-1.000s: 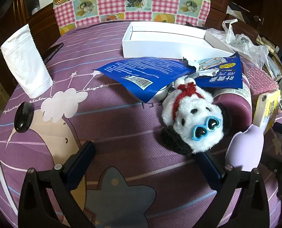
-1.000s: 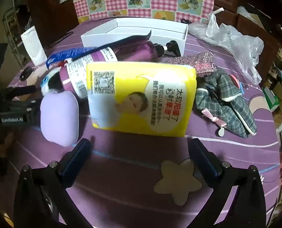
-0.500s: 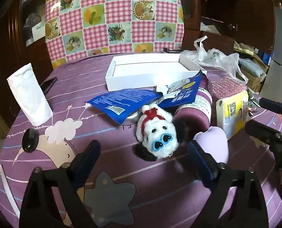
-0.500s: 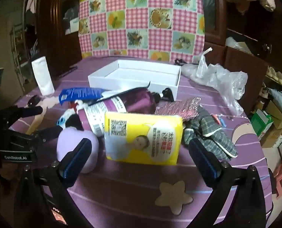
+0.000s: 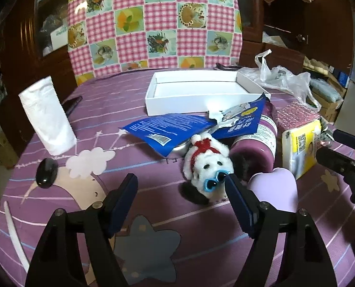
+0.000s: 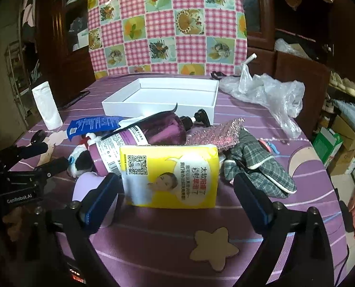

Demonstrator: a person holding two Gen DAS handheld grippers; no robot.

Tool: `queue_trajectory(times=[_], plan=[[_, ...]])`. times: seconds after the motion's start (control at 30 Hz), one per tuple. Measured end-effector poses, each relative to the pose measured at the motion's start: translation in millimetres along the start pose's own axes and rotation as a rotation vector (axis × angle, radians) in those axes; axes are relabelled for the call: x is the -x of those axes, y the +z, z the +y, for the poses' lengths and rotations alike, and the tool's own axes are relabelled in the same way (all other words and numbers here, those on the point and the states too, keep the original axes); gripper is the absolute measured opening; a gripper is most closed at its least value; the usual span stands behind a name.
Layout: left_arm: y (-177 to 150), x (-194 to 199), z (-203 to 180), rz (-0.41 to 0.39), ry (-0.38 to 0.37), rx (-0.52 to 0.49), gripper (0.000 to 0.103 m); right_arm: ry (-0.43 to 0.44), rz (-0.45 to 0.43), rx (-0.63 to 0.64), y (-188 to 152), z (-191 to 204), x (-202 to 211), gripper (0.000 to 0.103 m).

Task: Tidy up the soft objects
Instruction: 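Reach the right gripper to the yellow tissue pack and grasp it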

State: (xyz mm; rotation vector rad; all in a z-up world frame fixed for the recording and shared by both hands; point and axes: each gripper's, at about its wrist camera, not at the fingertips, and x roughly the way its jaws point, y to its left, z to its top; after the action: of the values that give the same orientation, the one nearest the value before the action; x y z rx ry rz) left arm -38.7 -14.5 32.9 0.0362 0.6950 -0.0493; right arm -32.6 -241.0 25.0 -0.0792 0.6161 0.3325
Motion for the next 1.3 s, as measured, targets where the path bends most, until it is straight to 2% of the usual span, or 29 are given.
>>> queue_trajectory(times=[0.3,0.43,0.5,0.6,0.67,0.77,0.83,0.9,1.03,1.13,1.2,1.3], plan=[[-0.2,-3.4,12.9,0.023,-0.072,0.063,0.076,0.024,-0.010,0.029,3.3,-1.9,-1.5,0.096],[0.0,-7.2,16.2,0.043,-0.081,0.082,0.076,0.004,-0.016,0.010,3.1,-4.6,-0.5,0.083],[-0.2,-6.9,15.9,0.044,-0.059,0.076,0.076,0.001,-0.007,0.025,3.0,-2.4,-1.9,0.077],[-0.5,-3.8,11.9,0.031,-0.026,0.050,0.076,0.001,0.002,0.050,1.4,1.8,-2.9,0.077],[0.0,-1.6,11.6,0.027,-0.041,0.053,0.077,0.007,0.000,0.054,1.4,2.6,-2.8,0.077],[2.8,1.8,16.2,0.018,-0.061,0.086,0.080,0.070,0.007,0.030,1.9,-3.1,-5.0,0.077],[4.5,5.5,19.6,-0.003,-0.063,0.104,0.081,0.183,0.022,0.011,1.9,-7.7,-7.3,0.077],[6.1,7.1,21.2,-0.008,-0.065,0.115,0.084,0.204,0.025,-0.016,1.3,-8.8,-6.8,0.077],[6.6,2.8,18.7,0.024,-0.058,0.109,0.085,0.103,0.028,0.028,-1.8,0.1,-6.8,0.076],[4.9,-1.0,16.3,0.045,-0.069,0.098,0.085,0.111,0.030,0.035,-1.7,2.0,-6.0,0.072],[3.4,0.0,16.1,0.038,-0.068,0.103,0.084,0.107,0.036,0.016,-0.4,-1.2,-5.8,0.072],[3.7,7.7,13.3,-0.001,-0.084,0.088,0.083,0.151,0.007,-0.037,3.2,-10.9,-1.7,0.072]])
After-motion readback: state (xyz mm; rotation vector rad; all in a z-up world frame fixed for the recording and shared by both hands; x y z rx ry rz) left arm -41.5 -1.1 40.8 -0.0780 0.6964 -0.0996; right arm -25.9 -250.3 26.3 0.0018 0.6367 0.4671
